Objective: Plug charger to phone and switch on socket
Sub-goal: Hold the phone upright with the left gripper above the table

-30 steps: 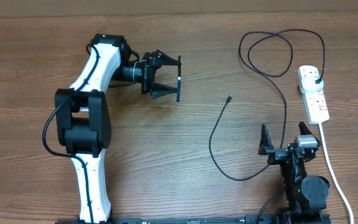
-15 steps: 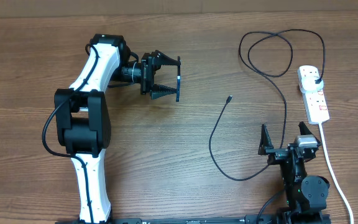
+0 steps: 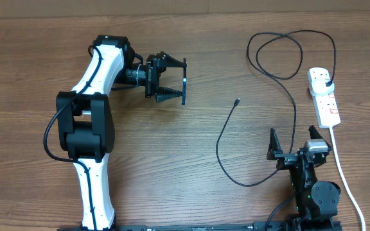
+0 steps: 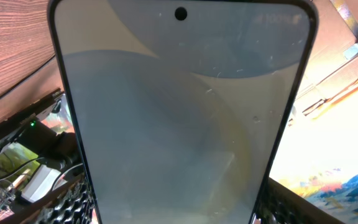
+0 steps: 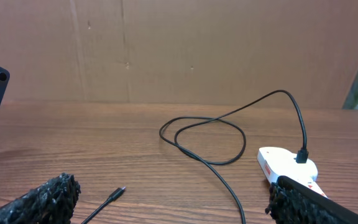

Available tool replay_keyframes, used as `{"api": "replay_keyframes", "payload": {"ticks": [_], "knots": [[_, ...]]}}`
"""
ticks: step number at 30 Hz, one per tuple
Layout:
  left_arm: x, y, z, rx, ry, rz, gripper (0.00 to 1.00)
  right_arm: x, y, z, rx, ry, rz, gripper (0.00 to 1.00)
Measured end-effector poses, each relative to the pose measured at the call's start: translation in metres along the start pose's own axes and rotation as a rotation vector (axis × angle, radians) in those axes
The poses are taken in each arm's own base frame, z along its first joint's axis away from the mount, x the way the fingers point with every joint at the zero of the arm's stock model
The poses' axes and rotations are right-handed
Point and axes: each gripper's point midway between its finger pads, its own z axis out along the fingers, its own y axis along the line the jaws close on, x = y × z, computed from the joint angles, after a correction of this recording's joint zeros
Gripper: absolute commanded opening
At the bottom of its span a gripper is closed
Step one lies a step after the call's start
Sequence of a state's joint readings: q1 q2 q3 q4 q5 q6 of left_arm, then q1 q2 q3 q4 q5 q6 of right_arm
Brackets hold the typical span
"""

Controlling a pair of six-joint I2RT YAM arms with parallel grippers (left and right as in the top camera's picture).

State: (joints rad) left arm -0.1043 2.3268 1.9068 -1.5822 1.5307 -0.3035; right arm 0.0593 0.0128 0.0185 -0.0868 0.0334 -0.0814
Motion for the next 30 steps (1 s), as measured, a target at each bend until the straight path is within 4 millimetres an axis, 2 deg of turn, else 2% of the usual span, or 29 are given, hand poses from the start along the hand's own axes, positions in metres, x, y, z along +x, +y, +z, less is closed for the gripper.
{"api": "replay_keyframes", "payload": {"ticks": [30], "knots": [[0.0010, 0.0003, -0.0002, 0.000, 0.000, -0.013, 0.79, 0.0001, 0.0000, 0.0000, 0.000, 0.000, 0.000, 1.00]]}}
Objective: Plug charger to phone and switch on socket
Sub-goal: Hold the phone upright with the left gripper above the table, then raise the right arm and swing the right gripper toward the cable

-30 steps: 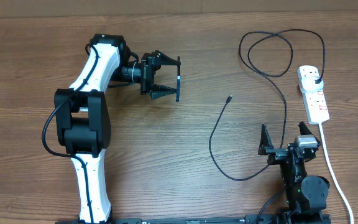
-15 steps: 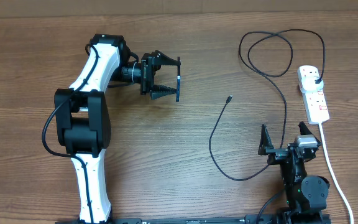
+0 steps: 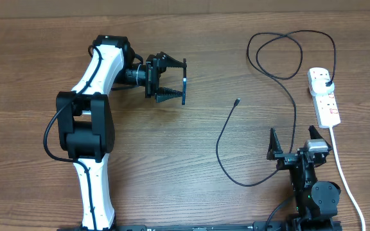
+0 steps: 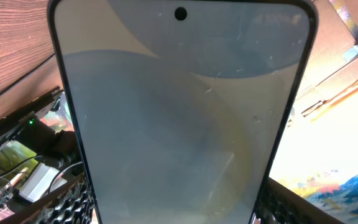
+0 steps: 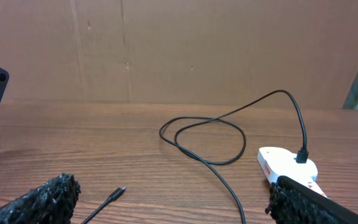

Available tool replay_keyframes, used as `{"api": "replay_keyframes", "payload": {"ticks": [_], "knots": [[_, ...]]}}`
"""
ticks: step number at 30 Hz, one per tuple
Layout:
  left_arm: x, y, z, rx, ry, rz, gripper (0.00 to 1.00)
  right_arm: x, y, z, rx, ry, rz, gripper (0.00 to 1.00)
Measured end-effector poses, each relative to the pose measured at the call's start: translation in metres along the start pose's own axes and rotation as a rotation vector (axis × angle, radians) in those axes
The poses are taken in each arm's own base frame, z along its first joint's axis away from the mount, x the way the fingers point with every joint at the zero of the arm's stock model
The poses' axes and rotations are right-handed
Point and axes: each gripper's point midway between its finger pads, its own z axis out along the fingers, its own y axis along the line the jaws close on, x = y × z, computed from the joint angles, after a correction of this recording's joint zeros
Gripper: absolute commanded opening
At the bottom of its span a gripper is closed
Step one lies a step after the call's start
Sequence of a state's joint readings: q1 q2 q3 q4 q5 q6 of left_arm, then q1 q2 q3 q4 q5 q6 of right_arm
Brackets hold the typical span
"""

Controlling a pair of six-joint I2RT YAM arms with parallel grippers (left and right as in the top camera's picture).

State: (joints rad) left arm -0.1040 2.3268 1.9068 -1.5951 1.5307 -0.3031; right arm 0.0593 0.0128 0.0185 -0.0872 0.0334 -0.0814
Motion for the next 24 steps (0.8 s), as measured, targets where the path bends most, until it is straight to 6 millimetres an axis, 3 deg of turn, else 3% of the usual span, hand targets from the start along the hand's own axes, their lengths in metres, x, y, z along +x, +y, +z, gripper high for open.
{"api": "replay_keyframes", "payload": {"ticks": [9, 13, 18, 24], "knots": [[0.000, 0.000, 0.000, 0.000, 0.000, -0.002, 0.79, -0.002, 0.011, 0.000, -0.063, -0.008, 0.000, 1.00], [0.000, 0.000, 0.000, 0.000, 0.000, -0.002, 0.79, -0.009, 0.052, -0.008, -0.306, -0.039, -0.002, 1.00], [0.000, 0.000, 0.000, 0.000, 0.000, -0.002, 0.79, -0.047, 0.102, -0.039, -0.633, -0.210, -0.049, 1.00], [0.000, 0.000, 0.000, 0.001, 0.001, -0.003, 0.79, -0.093, 0.115, -0.067, -0.753, -0.407, -0.035, 1.00]]}}
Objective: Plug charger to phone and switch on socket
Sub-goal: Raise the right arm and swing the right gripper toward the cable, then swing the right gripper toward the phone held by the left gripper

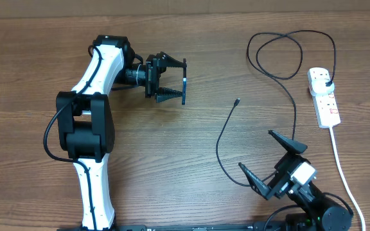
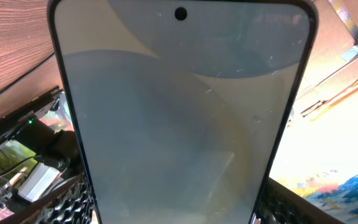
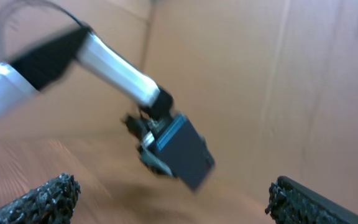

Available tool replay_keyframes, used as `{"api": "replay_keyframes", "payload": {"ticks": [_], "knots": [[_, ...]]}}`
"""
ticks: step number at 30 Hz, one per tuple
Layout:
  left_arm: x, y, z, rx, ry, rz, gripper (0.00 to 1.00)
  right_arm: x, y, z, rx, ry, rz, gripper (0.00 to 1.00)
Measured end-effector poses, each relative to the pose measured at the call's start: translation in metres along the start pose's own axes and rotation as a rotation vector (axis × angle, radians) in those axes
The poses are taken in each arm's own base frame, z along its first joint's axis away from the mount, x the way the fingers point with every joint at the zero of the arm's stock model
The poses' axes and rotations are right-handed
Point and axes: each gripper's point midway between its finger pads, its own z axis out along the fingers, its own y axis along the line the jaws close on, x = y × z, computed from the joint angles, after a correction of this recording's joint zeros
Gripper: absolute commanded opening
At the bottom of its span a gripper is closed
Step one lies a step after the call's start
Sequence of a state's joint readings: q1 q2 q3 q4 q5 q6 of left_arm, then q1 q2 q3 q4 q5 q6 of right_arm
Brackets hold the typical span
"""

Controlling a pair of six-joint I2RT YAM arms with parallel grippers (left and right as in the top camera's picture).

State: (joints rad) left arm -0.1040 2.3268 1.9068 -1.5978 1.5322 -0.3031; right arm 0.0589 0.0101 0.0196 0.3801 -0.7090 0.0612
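Observation:
A dark blue phone (image 1: 184, 83) is held off the table, edge-on from above, with my left gripper (image 1: 184, 81) shut on it. Its grey screen (image 2: 179, 112) fills the left wrist view, between the fingers (image 2: 73, 202) at the bottom corners. The black cable's free plug tip (image 1: 237, 101) lies on the wood mid-table. Its other end sits in the white power strip (image 1: 325, 102) at the right. My right gripper (image 1: 255, 149) is open and empty near the front edge, pointing far-left. The right wrist view is blurred and shows the phone (image 3: 188, 155) beyond my right gripper (image 3: 182, 199).
The black cable (image 1: 218, 144) curves across the table's right half and loops (image 1: 281, 54) near the far edge. The strip's white lead (image 1: 339, 160) runs down the right side, close to the right arm. Cardboard walls stand behind the table.
My right gripper has swung from facing the far edge to facing far-left, nearer the cable's curve. Its wrist view now shows the left arm and phone, blurred. The left arm is unchanged.
At both earlier moments the left gripper held the phone up and the right gripper sat open by the front edge, looking at the cable loop and power strip. Only the right gripper has since turned, toward the phone.

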Motion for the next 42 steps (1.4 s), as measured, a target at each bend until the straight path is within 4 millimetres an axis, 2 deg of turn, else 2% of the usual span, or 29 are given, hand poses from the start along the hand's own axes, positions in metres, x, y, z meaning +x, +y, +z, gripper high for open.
{"api": "replay_keyframes", "payload": {"ticks": [5, 11, 16, 20, 22, 27, 31, 35, 38, 42], "knots": [[0.000, 0.000, 0.000, 0.001, 0.000, 0.000, 0.79, 0.004, -0.005, 0.001, 0.031, 0.064, 0.112, 1.00], [0.000, 0.000, 0.000, 0.001, 0.000, 0.000, 0.79, -0.012, -0.017, 0.007, 0.096, 0.212, 0.184, 1.00], [0.001, 0.000, 0.000, 0.002, 0.001, -0.008, 0.79, -0.019, -0.033, 0.016, 0.160, 0.383, 0.291, 1.00], [0.001, 0.000, 0.000, 0.002, 0.001, -0.014, 0.79, -0.026, -0.047, 0.032, 0.166, 0.478, 0.360, 1.00], [0.002, 0.000, 0.000, 0.001, 0.001, -0.019, 0.79, -0.025, -0.044, 0.041, 0.120, 0.497, 0.410, 1.00], [0.002, 0.000, 0.000, 0.001, 0.001, -0.021, 0.79, -0.016, -0.017, 0.051, -0.069, 0.542, 0.633, 0.99], [0.002, 0.000, 0.000, 0.001, 0.001, -0.022, 0.79, -0.014, -0.013, 0.058, -0.112, 0.549, 0.747, 1.00], [0.002, 0.000, 0.000, 0.002, 0.001, -0.022, 0.80, 0.000, -0.018, 0.052, -0.007, 0.636, 0.867, 1.00], [0.002, 0.000, 0.000, 0.001, 0.001, -0.022, 0.79, 0.008, -0.023, 0.042, 0.146, 0.773, 0.940, 1.00], [0.002, 0.000, 0.000, 0.001, 0.001, -0.022, 0.80, 0.000, -0.031, 0.038, 0.294, 0.969, 0.933, 1.00]]}}
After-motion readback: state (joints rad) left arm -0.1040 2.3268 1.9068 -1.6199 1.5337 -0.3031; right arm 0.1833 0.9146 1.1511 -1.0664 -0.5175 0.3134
